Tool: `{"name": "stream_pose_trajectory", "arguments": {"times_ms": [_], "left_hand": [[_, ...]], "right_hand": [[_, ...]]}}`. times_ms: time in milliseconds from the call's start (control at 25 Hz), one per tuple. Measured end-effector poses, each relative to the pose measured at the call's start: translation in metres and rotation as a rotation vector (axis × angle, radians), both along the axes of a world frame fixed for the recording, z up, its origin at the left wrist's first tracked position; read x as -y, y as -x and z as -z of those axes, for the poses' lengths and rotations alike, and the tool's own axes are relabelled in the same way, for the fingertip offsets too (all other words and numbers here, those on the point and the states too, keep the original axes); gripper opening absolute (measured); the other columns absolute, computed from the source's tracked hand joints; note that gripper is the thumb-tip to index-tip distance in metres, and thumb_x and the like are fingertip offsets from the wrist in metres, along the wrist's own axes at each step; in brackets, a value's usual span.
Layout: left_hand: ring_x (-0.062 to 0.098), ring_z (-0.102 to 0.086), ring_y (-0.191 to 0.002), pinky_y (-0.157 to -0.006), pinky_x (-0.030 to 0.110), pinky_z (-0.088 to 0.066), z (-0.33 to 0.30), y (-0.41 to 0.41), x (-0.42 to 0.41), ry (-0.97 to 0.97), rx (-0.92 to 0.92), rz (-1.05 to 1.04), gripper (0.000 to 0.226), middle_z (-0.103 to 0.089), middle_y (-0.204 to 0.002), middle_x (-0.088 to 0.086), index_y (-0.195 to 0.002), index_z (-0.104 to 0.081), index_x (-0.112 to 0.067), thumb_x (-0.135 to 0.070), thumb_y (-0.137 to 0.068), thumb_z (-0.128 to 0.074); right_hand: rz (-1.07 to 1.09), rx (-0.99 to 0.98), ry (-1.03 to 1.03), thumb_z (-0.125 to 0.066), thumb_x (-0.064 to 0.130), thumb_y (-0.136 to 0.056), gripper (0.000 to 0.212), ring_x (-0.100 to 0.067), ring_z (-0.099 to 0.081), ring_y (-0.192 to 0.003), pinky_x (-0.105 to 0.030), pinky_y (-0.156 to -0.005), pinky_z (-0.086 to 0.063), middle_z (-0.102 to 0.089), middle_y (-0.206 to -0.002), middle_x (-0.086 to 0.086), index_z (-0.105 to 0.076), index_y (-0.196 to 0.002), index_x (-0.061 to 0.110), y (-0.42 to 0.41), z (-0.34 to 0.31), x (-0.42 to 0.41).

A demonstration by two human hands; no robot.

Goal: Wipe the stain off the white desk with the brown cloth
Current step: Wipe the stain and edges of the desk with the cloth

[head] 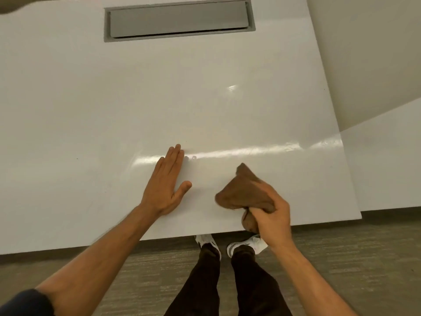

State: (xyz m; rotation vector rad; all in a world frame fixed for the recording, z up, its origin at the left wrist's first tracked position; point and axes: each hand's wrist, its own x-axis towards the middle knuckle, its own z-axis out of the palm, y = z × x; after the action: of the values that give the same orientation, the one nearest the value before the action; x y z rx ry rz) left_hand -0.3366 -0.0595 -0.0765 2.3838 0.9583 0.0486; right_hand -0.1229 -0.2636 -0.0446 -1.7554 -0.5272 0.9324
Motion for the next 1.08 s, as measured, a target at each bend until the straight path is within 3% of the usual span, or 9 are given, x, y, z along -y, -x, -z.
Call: {"name": "stream_pose_trajectory", "arguments": {"times_ms": [80, 160, 240, 360, 480, 640, 840, 1080], "left_hand": [[0.024, -0.002, -0.163, -0.131, 0.034, 0.005, -0.002, 0.027, 0.002, -0.014, -0.02, -0.047, 0.088, -0.006, -0.175, 0.008, -0.164, -0.013, -0.006, -0.068, -0.102, -0.015], [0.023, -0.002, -0.162, -0.13, 0.034, 0.008, 0.001, 0.06, -0.001, -0.058, -0.066, -0.133, 0.088, -0.006, -0.175, 0.008, -0.165, -0.013, -0.006, -0.068, -0.102, -0.012], [0.02, 0.001, -0.162, -0.129, 0.033, 0.012, 0.006, 0.093, -0.01, -0.088, -0.103, -0.224, 0.087, -0.006, -0.175, 0.007, -0.165, -0.011, -0.008, -0.067, -0.102, -0.011], [0.014, 0.007, -0.162, -0.13, 0.038, 0.009, 0.017, 0.125, -0.027, -0.083, -0.113, -0.324, 0.088, -0.002, -0.175, 0.004, -0.166, -0.006, -0.011, -0.07, -0.101, -0.009], [0.013, 0.007, -0.162, -0.131, 0.037, 0.003, 0.026, 0.13, -0.032, -0.069, -0.073, -0.339, 0.09, 0.0, -0.176, 0.005, -0.165, -0.004, -0.009, -0.071, -0.101, -0.012], [0.019, 0.003, -0.163, -0.131, 0.03, 0.001, 0.038, 0.132, -0.034, -0.097, 0.002, -0.348, 0.089, 0.001, -0.176, 0.006, -0.166, -0.001, -0.009, -0.068, -0.103, -0.021], [0.022, 0.005, -0.163, -0.131, 0.032, 0.001, 0.041, 0.134, -0.035, -0.073, 0.061, -0.366, 0.093, 0.007, -0.176, 0.006, -0.165, 0.002, -0.008, -0.071, -0.101, -0.021], [0.02, 0.003, -0.163, -0.132, 0.04, -0.007, 0.032, 0.132, -0.034, -0.035, 0.133, -0.411, 0.092, 0.006, -0.176, 0.005, -0.166, 0.005, -0.012, -0.072, -0.1, -0.021]], "right_hand": [[0.148, 0.162, 0.018, -0.07, 0.026, -0.086, 0.054, -0.011, -0.066, -0.114, -0.026, -0.095, -0.056, -0.069, -0.128, 0.004, -0.06, -0.138, 0.038, -0.033, -0.008, -0.006], [0.163, 0.399, 0.234, -0.059, 0.022, -0.101, 0.058, -0.025, -0.042, -0.144, -0.046, -0.119, -0.036, -0.045, -0.158, -0.004, -0.039, -0.155, 0.032, -0.055, 0.001, -0.02], [0.157, 0.58, 0.574, -0.049, 0.03, -0.106, 0.063, -0.042, -0.016, -0.154, -0.059, -0.124, -0.013, -0.02, -0.17, -0.013, -0.022, -0.162, 0.023, -0.059, 0.021, -0.036], [0.177, 0.677, 0.698, -0.048, 0.04, -0.105, 0.066, -0.051, -0.007, -0.153, -0.065, -0.12, -0.006, -0.015, -0.17, -0.017, -0.02, -0.162, 0.024, -0.058, 0.04, -0.073], [0.189, 0.681, 0.693, -0.052, 0.048, -0.1, 0.071, -0.052, -0.006, -0.153, -0.067, -0.119, -0.005, -0.017, -0.17, -0.016, -0.022, -0.162, 0.026, -0.071, 0.048, -0.127], [0.043, 0.799, 0.555, -0.058, 0.05, -0.093, 0.077, -0.049, -0.007, -0.154, -0.066, -0.12, -0.004, -0.02, -0.17, -0.009, -0.025, -0.16, 0.031, -0.063, 0.053, -0.225], [-0.372, 0.931, 0.288, -0.06, 0.048, -0.089, 0.072, -0.043, -0.011, -0.154, -0.065, -0.119, -0.006, -0.029, -0.167, -0.003, -0.034, -0.156, 0.039, 0.039, 0.058, -0.295], [-0.918, 0.975, 0.042, -0.062, 0.04, -0.087, 0.064, -0.047, -0.015, -0.153, -0.066, -0.118, -0.012, -0.032, -0.166, -0.004, -0.048, -0.149, 0.039, 0.157, 0.048, -0.256]]}}
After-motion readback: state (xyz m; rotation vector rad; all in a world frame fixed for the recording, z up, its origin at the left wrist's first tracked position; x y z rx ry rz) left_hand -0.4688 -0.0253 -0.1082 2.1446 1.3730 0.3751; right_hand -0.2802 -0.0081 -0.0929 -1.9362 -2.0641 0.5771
